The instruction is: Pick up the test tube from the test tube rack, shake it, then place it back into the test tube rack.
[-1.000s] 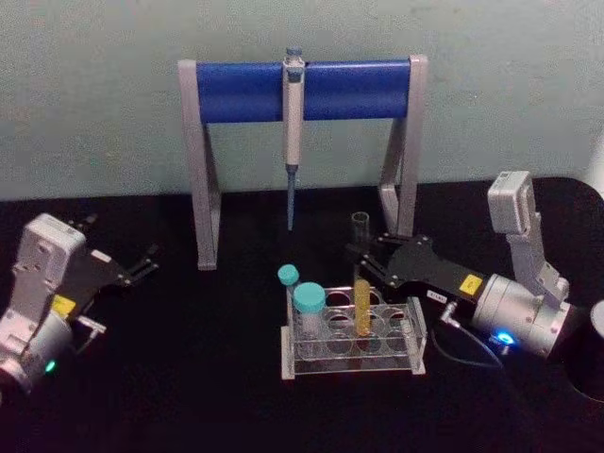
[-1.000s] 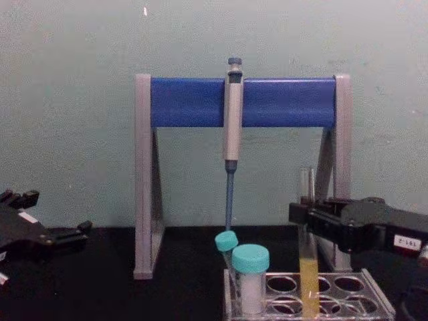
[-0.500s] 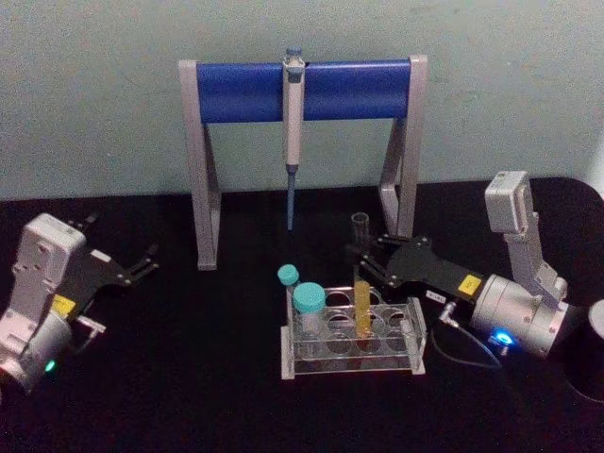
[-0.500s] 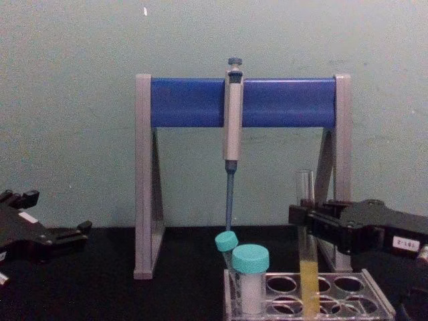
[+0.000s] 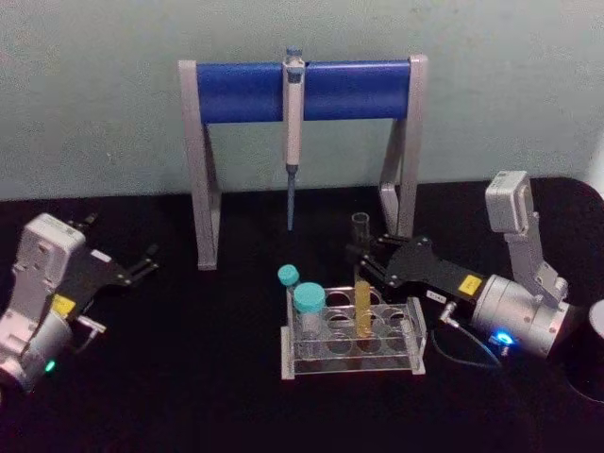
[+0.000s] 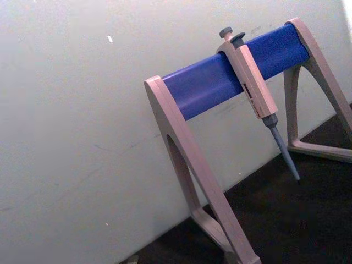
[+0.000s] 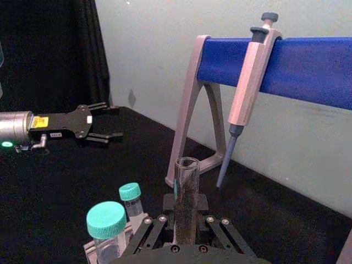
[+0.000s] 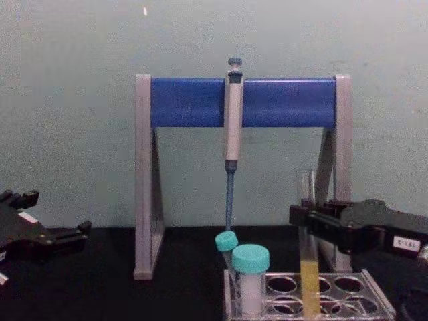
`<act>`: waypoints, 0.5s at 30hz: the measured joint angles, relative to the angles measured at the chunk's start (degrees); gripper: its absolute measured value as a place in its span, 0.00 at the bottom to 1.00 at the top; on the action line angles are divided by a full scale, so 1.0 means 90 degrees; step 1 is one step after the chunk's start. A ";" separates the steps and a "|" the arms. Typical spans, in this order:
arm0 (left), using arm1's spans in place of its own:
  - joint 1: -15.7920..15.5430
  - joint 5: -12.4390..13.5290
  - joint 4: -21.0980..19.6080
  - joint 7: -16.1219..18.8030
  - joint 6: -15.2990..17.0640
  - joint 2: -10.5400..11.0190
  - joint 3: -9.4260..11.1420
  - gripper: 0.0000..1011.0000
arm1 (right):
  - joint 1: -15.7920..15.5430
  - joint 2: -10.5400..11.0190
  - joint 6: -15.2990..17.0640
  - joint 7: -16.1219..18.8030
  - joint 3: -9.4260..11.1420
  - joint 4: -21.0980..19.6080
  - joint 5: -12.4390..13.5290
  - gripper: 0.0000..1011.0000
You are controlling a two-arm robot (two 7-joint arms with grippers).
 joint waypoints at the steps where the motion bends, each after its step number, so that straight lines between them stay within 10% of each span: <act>1: 0.0000 0.0000 0.0000 0.0000 0.0000 0.0000 0.0000 0.99 | 0.0000 0.0000 0.0000 0.0000 0.0000 0.0000 0.0000 0.23; 15: 0.0000 0.0000 0.0000 0.0000 0.0000 0.0000 0.0000 0.99 | -0.0001 0.0001 -0.0001 0.0000 0.0000 -0.0001 -0.0007 0.30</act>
